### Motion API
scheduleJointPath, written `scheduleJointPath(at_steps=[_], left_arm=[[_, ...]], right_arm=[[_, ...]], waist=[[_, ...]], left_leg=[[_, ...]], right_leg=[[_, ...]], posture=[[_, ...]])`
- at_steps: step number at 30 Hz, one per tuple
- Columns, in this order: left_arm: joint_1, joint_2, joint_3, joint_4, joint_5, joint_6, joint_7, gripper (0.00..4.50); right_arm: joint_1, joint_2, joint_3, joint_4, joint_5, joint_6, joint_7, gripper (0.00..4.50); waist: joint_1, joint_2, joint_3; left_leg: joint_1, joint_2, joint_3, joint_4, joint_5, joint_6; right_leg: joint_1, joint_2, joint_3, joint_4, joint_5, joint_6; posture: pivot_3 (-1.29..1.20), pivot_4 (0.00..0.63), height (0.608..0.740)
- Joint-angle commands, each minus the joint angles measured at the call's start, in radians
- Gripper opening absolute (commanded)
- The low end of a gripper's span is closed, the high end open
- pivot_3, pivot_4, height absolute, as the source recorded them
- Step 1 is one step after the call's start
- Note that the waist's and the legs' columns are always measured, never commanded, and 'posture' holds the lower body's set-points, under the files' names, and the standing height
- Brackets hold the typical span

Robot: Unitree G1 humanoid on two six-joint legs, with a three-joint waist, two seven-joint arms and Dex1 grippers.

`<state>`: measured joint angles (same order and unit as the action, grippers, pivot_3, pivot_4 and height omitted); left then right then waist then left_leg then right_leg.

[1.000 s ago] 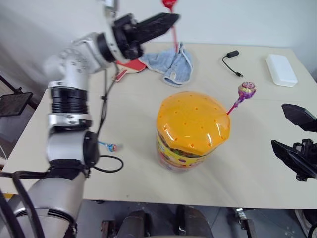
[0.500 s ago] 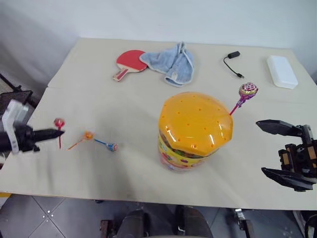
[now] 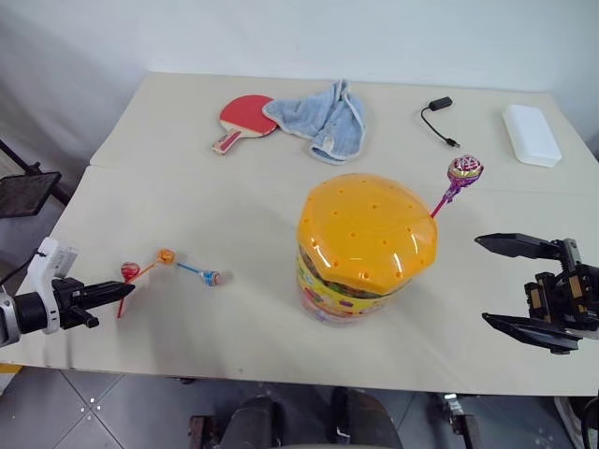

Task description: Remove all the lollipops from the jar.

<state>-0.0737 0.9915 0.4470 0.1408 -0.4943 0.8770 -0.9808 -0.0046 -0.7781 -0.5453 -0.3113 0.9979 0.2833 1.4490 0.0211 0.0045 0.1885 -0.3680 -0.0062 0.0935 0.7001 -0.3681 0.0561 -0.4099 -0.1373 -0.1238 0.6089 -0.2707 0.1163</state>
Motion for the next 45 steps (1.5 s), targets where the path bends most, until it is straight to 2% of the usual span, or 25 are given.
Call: scheduleJointPath(at_steps=[1, 3, 6, 7, 10, 12, 15, 21, 26, 30, 38, 41, 45], left_arm=[[-0.008, 0.015, 0.016, 0.015, -0.003, -0.003, 0.006, 1.53], [0.006, 0.03, 0.026, 0.029, 0.001, -0.024, -0.012, 2.14], [0.0, 0.106, 0.065, 0.164, 0.032, -0.16, -0.094, 3.07], [-0.017, 0.118, 0.095, 0.16, 0.002, -0.214, -0.16, 3.33], [-0.095, 0.118, 0.153, 0.105, -0.107, -0.263, -0.277, 3.33], [-0.14, 0.105, 0.161, 0.069, -0.128, -0.35, -0.34, 3.33], [-0.224, 0.068, 0.151, -0.046, -0.241, -0.324, -0.386, 3.33], [-0.265, -0.005, 0.119, -0.202, -0.368, -0.244, -0.344, 3.33], [-0.244, -0.068, 0.07, -0.28, -0.399, -0.238, -0.324, 3.33], [-0.25, -0.1, 0.05, -0.301, -0.41, -0.246, -0.312, 3.37], [-0.251, -0.152, 0.032, -0.305, -0.426, -0.269, -0.314, 3.37], [-0.253, -0.153, 0.024, -0.292, -0.422, -0.273, -0.328, 3.37], [-0.264, -0.155, 0.005, -0.271, -0.412, -0.289, -0.352, 3.37]], right_arm=[[0.015, 0.003, -0.023, -0.035, 0.006, 0.007, -0.046, 4.5], [0.026, -0.004, -0.036, -0.041, 0.011, 0.027, -0.083, 4.5], [0.042, -0.022, -0.074, -0.035, -0.005, 0.062, -0.184, 4.5], [0.047, -0.041, -0.083, -0.029, -0.051, 0.081, -0.252, 4.5], [0.04, -0.076, -0.085, -0.026, -0.092, 0.131, -0.366, 4.5], [0.018, -0.075, -0.067, -0.048, -0.049, 0.147, -0.357, 4.5], [-0.055, -0.052, 0.0, -0.086, -0.009, 0.154, -0.355, 4.5], [-0.168, -0.035, 0.067, -0.086, 0.05, 0.2, -0.374, 4.5], [-0.271, -0.002, 0.125, -0.06, 0.076, 0.232, -0.407, 4.5], [-0.315, 0.022, 0.161, -0.045, 0.062, 0.239, -0.425, 3.65], [-0.373, 0.054, 0.187, -0.049, 0.085, 0.254, -0.442, 0.9], [-0.399, 0.054, 0.161, -0.038, 0.126, 0.27, -0.46, 0.02], [-0.457, 0.023, 0.096, 0.011, 0.183, 0.286, -0.478, 0.02]], waist=[[0.0, 0.0, 0.0], [0.0, 0.0, 0.0], [-0.002, 0.0, 0.0], [-0.004, 0.0, 0.0], [0.0, 0.0, 0.0], [0.003, 0.0, 0.0], [-0.001, 0.001, 0.0], [-0.019, 0.002, 0.0], [-0.022, 0.001, 0.0], [-0.02, 0.001, 0.0], [-0.019, 0.001, 0.0], [-0.02, 0.001, 0.0], [-0.02, 0.001, 0.0]], left_leg=[[0.0, 0.0, 0.0, 0.0, 0.0, 0.0], [0.0, 0.0, 0.0, 0.0, 0.0, 0.0], [0.0, 0.0, 0.001, 0.0, 0.0, 0.0], [0.0, 0.001, 0.001, 0.0, 0.0, -0.001], [-0.001, 0.0, 0.002, 0.0, -0.001, -0.002], [-0.001, 0.0, 0.0, 0.0, -0.003, -0.005], [0.0, 0.0, 0.001, 0.0, -0.001, -0.002], [-0.001, 0.001, 0.002, 0.0, 0.0, -0.001], [-0.001, 0.0, 0.002, 0.001, 0.0, 0.0], [-0.001, 0.001, 0.002, 0.001, 0.0, 0.0], [-0.001, 0.0, 0.002, 0.001, 0.0, 0.0], [-0.001, 0.0, 0.002, 0.001, 0.0, 0.0], [-0.001, 0.0, 0.002, 0.001, 0.0, 0.0]], right_leg=[[0.0, 0.0, 0.0, 0.0, 0.0, 0.0], [0.0, 0.0, 0.0, 0.0, 0.0, 0.0], [-0.001, 0.0, 0.001, 0.0, 0.0, 0.0], [-0.001, 0.0, 0.001, 0.0, 0.0, -0.001], [-0.002, -0.001, 0.001, 0.0, -0.001, -0.001], [-0.002, -0.003, 0.0, 0.0, -0.001, -0.001], [-0.001, -0.002, 0.0, 0.0, -0.001, -0.001], [-0.002, 0.006, -0.001, 0.001, -0.001, -0.001], [-0.001, 0.007, -0.001, 0.001, -0.001, -0.001], [-0.001, 0.007, -0.001, 0.001, -0.001, -0.001], [-0.001, 0.008, -0.005, 0.001, -0.001, -0.001], [-0.001, 0.008, -0.006, 0.001, -0.001, -0.001], [-0.001, 0.008, -0.007, 0.001, -0.001, -0.001]], posture=[[0.0, 0.15, 0.74], [0.0, 0.15, 0.74], [0.0, 0.15, 0.74], [0.0, 0.15, 0.74], [0.0, 0.15, 0.74], [0.0, 0.15, 0.74], [0.0, 0.15, 0.74], [0.0, 0.15, 0.74], [0.0, 0.15, 0.74], [0.0, 0.15, 0.74], [0.0, 0.15, 0.74], [0.0, 0.15, 0.74], [0.0, 0.15, 0.74]])
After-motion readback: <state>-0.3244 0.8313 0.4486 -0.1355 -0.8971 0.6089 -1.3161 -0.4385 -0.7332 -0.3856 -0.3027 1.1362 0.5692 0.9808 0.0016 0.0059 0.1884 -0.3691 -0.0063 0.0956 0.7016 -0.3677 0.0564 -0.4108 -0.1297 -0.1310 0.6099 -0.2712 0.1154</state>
